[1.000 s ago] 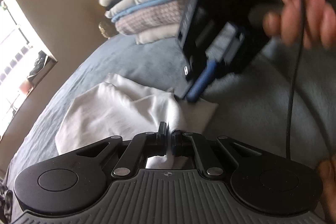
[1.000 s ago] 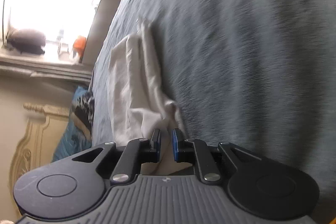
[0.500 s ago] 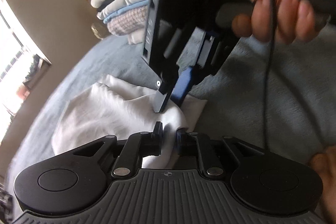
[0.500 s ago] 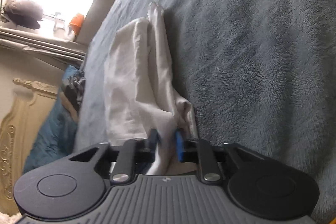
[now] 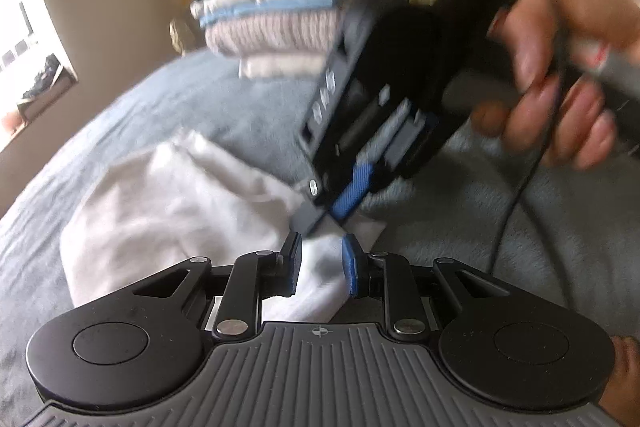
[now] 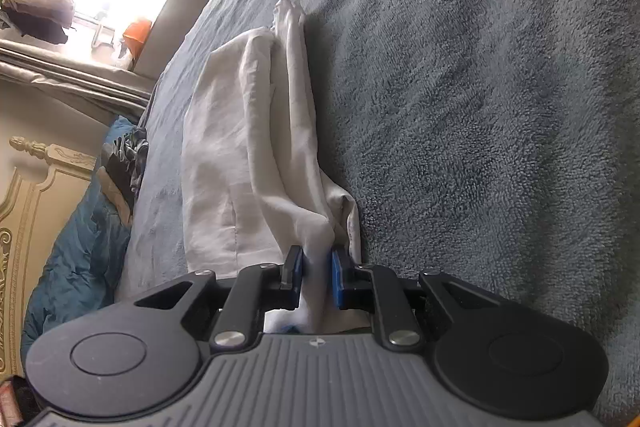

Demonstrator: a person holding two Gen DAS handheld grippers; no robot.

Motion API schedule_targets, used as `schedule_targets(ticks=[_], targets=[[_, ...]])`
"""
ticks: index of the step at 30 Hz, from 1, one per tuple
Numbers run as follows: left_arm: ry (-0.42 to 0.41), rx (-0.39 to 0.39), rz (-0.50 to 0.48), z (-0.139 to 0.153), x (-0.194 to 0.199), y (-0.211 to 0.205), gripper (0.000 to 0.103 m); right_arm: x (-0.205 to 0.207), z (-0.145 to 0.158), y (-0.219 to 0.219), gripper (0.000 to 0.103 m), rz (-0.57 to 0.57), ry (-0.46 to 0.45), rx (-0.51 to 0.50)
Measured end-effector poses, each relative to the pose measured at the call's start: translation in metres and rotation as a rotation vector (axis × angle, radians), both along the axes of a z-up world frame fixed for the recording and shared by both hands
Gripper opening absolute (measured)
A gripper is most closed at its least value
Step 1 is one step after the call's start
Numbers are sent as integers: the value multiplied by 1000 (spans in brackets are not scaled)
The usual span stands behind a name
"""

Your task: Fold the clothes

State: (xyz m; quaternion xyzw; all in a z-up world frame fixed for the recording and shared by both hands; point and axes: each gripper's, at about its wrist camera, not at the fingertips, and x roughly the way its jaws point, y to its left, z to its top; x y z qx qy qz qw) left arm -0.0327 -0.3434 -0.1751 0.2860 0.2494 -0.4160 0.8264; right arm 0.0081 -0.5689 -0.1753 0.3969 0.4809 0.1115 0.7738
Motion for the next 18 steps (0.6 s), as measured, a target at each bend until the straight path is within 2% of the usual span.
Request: schedule_targets(ticks=[3, 9, 13, 14, 16, 18], targets=[[37, -9, 28, -3, 3, -1, 22, -1, 10, -3, 19, -5, -31, -27], [38, -10, 20, -3, 1, 1, 22, 13, 32, -7, 19, 20, -107, -95], [46, -17, 23, -2, 1, 1, 22, 34, 36, 10, 19, 140, -148, -78], [50, -19, 23, -2, 2, 1, 22, 40, 35, 15, 19, 169, -149, -75], [66, -25, 23, -1, 3, 2, 22, 51, 24, 14, 19, 168, -93, -125], [82, -34, 20, 0, 5, 3, 22, 58, 19, 12, 13, 156, -63, -147]])
